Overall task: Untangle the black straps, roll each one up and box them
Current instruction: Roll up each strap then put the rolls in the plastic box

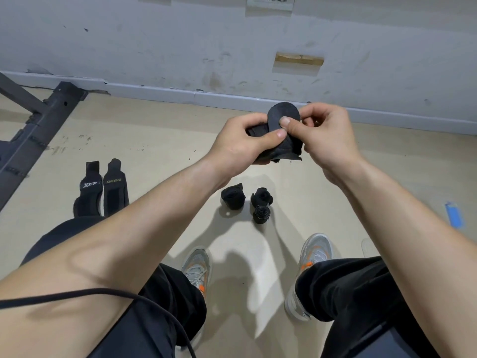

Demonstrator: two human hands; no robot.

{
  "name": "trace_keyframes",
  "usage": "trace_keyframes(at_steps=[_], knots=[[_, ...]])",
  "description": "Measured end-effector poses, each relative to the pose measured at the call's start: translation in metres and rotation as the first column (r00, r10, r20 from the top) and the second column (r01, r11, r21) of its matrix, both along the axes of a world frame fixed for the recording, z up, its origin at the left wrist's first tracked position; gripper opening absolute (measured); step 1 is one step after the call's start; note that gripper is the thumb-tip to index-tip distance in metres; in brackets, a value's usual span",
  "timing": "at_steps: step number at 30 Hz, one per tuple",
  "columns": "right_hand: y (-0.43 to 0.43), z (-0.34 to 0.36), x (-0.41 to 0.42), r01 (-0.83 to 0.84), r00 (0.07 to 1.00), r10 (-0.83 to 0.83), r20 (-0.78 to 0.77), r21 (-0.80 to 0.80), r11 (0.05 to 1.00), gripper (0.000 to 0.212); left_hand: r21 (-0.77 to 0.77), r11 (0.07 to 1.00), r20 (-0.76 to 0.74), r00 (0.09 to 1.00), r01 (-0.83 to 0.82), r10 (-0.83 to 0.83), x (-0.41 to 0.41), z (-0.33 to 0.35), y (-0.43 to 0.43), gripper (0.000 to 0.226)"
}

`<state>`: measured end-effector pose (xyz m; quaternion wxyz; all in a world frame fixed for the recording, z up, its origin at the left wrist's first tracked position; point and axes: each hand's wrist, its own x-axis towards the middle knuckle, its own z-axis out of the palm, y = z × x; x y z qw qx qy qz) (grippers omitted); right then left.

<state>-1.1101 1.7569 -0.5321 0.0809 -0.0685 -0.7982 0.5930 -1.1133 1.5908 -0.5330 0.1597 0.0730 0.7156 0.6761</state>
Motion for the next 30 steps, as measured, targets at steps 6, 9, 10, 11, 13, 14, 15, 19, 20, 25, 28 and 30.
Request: trace_keyframes(at_steps=[6,9,10,11,13,14,15,19,20,25,28,30], knots=[[0.000,-0.001,-0.001,0.009,0.996,0.001,0.090,-0.109,0.994,0.021,0.007,1.000,-0.016,1.000,-0.019,0.020,0.001,-0.002,0.001,0.048],[-0.001,-0.002,-0.001,0.015,0.986,0.021,0.167,-0.210,0.978,0.024,-0.045,0.999,-0.129,0.991,0.019,-0.024,0.001,-0.002,0.000,0.033],[-0.002,-0.002,-0.001,0.019,0.982,0.026,0.188,-0.234,0.972,0.025,-0.061,0.997,-0.152,0.987,0.039,-0.048,0.001,-0.001,0.000,0.024],[-0.003,-0.001,-0.001,0.026,0.979,0.027,0.200,-0.256,0.966,0.026,-0.071,0.996,-0.160,0.985,0.052,-0.063,0.002,-0.001,0.001,0.016],[-0.004,0.000,-0.001,0.054,0.977,0.006,0.212,-0.277,0.959,0.026,-0.072,0.995,-0.150,0.986,0.068,-0.078,0.002,0.001,0.002,0.013],[-0.004,0.000,0.000,0.070,0.975,-0.008,0.221,-0.273,0.959,0.024,-0.072,0.995,-0.135,0.987,0.075,-0.085,0.003,0.001,0.003,0.018],[-0.004,0.000,0.000,0.083,0.972,-0.020,0.234,-0.263,0.961,0.022,-0.073,0.994,-0.110,0.990,0.082,-0.089,0.003,0.000,0.004,0.027],[-0.002,-0.003,-0.002,0.113,0.957,-0.058,0.285,-0.180,0.977,0.018,-0.030,0.999,0.039,0.999,0.027,-0.026,0.001,-0.006,0.005,0.046],[-0.001,-0.002,-0.002,0.126,0.960,-0.080,0.269,-0.157,0.979,0.016,0.012,1.000,0.100,0.995,-0.008,0.007,-0.001,-0.007,0.005,0.044],[0.002,0.008,0.003,-0.090,0.995,0.090,-0.049,0.006,0.996,0.008,0.154,0.976,0.306,0.947,-0.151,0.098,-0.014,-0.006,-0.003,0.034],[-0.001,0.005,0.008,-0.197,0.972,0.219,-0.081,0.217,0.956,0.014,0.177,0.971,0.355,0.930,-0.163,0.091,-0.016,-0.004,-0.007,0.031],[-0.002,0.002,0.008,-0.193,0.969,0.232,-0.086,0.329,0.924,0.022,0.182,0.969,0.366,0.926,-0.166,0.090,-0.016,-0.005,-0.007,0.022]])
